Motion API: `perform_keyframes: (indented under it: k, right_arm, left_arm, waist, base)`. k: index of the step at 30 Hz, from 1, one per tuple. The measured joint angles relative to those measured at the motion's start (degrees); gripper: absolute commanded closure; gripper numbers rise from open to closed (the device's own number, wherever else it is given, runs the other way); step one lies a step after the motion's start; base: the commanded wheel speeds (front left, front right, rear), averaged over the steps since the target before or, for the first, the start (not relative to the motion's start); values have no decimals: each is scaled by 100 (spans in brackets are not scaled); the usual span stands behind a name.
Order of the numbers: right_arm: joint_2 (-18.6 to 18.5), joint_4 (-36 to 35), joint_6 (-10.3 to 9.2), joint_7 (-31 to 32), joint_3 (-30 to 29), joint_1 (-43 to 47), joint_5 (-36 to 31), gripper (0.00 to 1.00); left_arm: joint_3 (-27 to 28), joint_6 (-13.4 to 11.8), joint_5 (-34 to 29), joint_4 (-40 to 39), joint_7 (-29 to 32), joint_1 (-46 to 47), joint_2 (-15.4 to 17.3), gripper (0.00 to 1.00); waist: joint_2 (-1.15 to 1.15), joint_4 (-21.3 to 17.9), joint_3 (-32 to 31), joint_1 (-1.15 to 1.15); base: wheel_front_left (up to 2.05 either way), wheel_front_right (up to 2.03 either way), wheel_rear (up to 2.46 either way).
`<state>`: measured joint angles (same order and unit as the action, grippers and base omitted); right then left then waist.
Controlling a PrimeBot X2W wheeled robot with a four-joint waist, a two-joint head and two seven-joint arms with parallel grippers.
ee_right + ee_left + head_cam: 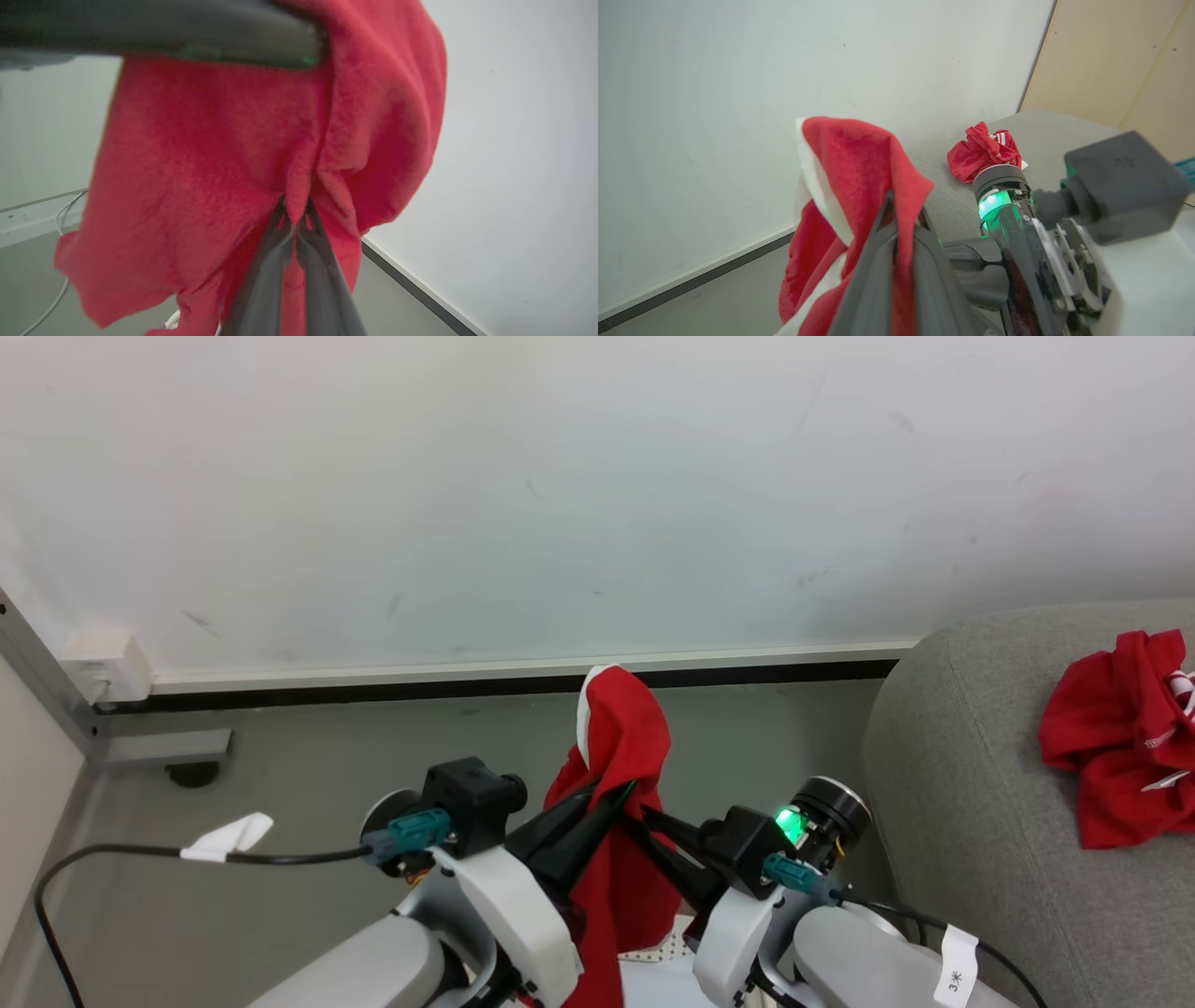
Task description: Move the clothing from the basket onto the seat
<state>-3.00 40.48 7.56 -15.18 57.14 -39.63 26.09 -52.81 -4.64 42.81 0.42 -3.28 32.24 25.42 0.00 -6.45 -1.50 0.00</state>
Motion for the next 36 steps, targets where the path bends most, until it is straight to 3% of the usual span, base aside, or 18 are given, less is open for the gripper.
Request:
perform_keyframes:
  k: [8,9,10,12,28,36]
  right_arm:
    - [8,-97,0,1,22,-5,183,100]
    - [9,-103,0,1,7,-5,192,100]
    - [10,-116,0,1,-20,-5,218,100]
    - [10,-132,0,1,-85,-4,223,100]
    - [-140,-260,0,1,-1200,245,-172,100]
    - [-234,-481,0,0,-1664,375,-365,100]
  left_arm:
    - [73,-109,9,74,-18,3,89,100]
    - [87,-130,9,86,-38,3,99,85]
    - [111,-160,9,100,-78,2,102,62]
    - [129,-172,9,130,-121,1,113,0]
    - [115,-301,-34,493,-541,-472,309,0]
    - [77,-377,-71,421,-643,-551,334,0]
  waist:
    - [0,-46,46,0]
    - [0,-51,50,0]
    - [0,-55,54,0]
    - [0,-64,60,0]
    - [0,-139,110,0]
    - [0,-409,193,0]
  base:
    - [0,0,0]
    - [0,0,0]
    - [0,0,0]
    - [0,0,0]
    - [0,0,0]
    - [0,0,0]
